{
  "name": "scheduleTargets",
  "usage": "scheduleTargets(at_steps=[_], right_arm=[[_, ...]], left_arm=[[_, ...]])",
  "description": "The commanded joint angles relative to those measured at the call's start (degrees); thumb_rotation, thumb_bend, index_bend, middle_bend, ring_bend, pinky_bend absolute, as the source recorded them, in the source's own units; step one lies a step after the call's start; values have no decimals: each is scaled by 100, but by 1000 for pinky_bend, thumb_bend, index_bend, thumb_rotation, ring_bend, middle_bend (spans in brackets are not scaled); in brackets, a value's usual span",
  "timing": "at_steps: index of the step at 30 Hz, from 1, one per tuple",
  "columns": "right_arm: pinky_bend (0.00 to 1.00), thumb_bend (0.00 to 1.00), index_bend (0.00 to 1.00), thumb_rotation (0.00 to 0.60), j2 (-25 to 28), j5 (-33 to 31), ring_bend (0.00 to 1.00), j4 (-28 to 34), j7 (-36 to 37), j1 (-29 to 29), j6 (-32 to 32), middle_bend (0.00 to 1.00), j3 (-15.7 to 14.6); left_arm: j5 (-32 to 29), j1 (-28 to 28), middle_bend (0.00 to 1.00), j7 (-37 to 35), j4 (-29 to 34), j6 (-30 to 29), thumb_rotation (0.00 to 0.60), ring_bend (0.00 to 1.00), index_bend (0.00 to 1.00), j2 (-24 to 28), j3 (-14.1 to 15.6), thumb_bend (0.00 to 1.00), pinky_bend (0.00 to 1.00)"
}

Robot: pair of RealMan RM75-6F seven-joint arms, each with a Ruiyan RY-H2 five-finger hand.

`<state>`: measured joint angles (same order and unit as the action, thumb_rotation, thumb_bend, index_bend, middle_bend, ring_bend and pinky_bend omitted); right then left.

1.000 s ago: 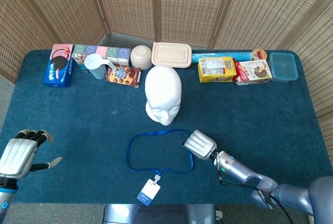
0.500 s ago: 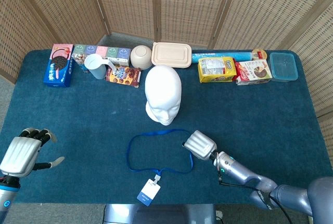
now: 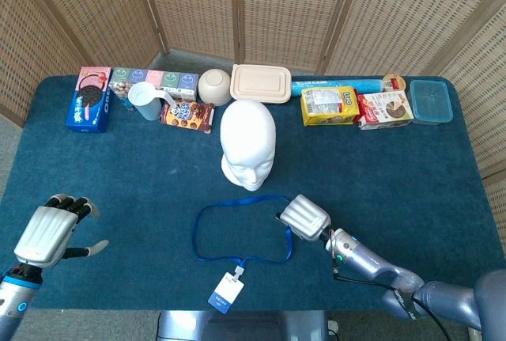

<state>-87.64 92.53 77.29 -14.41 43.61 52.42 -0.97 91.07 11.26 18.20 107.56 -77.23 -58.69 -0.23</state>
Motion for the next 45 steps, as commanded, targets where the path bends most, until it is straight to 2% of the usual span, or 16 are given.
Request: scheduleTargets(at_steps=[1,14,23,28,30,33,36,39,41,45], right_arm=[[1000,486,615,600,36,-14,1000,48,22,-21,47,1000,14],[1000,495,642,600,59,-80,1000,102,61,-86,119,1000,23],[1000,498,665,600,-3,-76,1000,25,137,-103,153,1000,21],[1000,498,669,600,-34,-86,1000,-12,197,-110,158,1000,23],[1000,498,669,600,-45,-83,1000,-27,208,-110,159,1000,20],[1000,498,669,600,-57,-94,1000,-48,220,-117,163,1000,23],[1000,497,672,600,-57,-106,1000,-63,219,-128,171,1000,26],[1000,498,674,600,-47,-119,1000,-60,212,-142,187,1000,30],[1000,497,676,600,-25,-145,1000,-45,190,-161,202,1000,38],[1000,497,679,600,-12,-158,1000,-26,152,-186,224,1000,37]], left_arm=[[39,57,421,68,-26,92,380,405,452,-46,26,151,292],[318,502,429,546,-97,519,391,406,452,-257,-62,157,291],[297,551,431,582,-74,522,396,406,453,-293,-65,157,291],[266,611,469,619,-128,628,397,419,453,-309,-44,157,291],[295,673,489,646,-164,692,416,444,452,-319,-52,159,291],[468,830,528,733,-285,824,479,506,452,-345,-63,160,299],[663,1013,570,802,-401,1000,521,554,452,-374,-62,160,352],[929,1296,614,822,-575,1273,557,600,452,-440,-60,160,474],[1284,1695,654,887,-824,1651,569,642,452,-608,-79,160,567],[1562,2062,873,809,-1124,1932,571,859,453,-805,-60,161,778]])
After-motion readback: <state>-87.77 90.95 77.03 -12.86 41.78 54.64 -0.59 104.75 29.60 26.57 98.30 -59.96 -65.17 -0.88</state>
